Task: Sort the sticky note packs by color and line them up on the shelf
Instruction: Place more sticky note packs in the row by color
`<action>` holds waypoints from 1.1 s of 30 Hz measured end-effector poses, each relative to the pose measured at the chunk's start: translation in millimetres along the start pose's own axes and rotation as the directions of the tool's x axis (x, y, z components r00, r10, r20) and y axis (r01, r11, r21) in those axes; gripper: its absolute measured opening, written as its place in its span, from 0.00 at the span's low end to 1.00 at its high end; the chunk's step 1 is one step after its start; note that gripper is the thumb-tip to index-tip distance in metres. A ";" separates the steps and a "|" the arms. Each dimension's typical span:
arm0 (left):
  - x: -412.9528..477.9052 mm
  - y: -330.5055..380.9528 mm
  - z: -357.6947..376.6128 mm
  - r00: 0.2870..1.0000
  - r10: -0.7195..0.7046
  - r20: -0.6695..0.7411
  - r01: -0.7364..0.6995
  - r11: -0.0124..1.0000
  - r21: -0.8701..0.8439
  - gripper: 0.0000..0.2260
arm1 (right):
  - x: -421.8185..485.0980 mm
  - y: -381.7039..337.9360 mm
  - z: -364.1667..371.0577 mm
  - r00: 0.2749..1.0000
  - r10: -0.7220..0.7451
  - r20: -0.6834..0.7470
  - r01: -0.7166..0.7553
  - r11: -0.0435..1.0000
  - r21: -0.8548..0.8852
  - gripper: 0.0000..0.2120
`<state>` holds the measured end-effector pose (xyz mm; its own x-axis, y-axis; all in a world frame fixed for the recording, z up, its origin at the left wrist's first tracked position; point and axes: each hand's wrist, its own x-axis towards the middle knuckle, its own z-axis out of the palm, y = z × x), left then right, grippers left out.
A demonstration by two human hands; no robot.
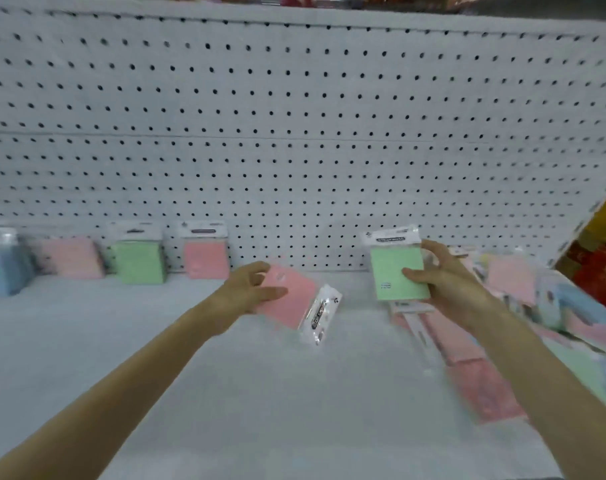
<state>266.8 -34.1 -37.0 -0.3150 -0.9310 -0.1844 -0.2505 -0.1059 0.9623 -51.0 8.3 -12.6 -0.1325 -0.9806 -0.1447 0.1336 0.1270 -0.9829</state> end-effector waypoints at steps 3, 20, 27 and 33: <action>-44.0 -34.4 -72.4 0.994 -0.041 -0.100 0.031 0.995 -0.097 0.19 | 14.2 15.2 80.1 0.984 0.011 0.177 -0.002 0.999 -0.054 0.26; -160.8 -151.0 -286.8 0.734 -0.010 -0.680 0.002 1.000 -0.014 0.13 | 39.6 131.7 415.7 0.952 -0.300 0.056 0.304 0.950 -0.075 0.24; -147.8 -155.2 -298.6 0.643 0.023 -0.765 -0.158 0.982 -0.103 0.12 | 57.6 139.5 438.2 0.884 -0.467 -0.008 0.421 0.805 -0.417 0.25; -137.5 -154.2 -305.3 0.661 0.055 -0.748 -0.217 0.969 -0.120 0.12 | 69.1 139.3 441.0 0.851 -0.521 -0.060 0.391 0.707 -0.589 0.31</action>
<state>628.3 3.6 -99.0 0.4627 -0.8828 0.0804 -0.0642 0.0571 0.9963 391.6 -107.7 -109.1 -0.2412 -0.8921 0.3820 -0.5357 -0.2058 -0.8189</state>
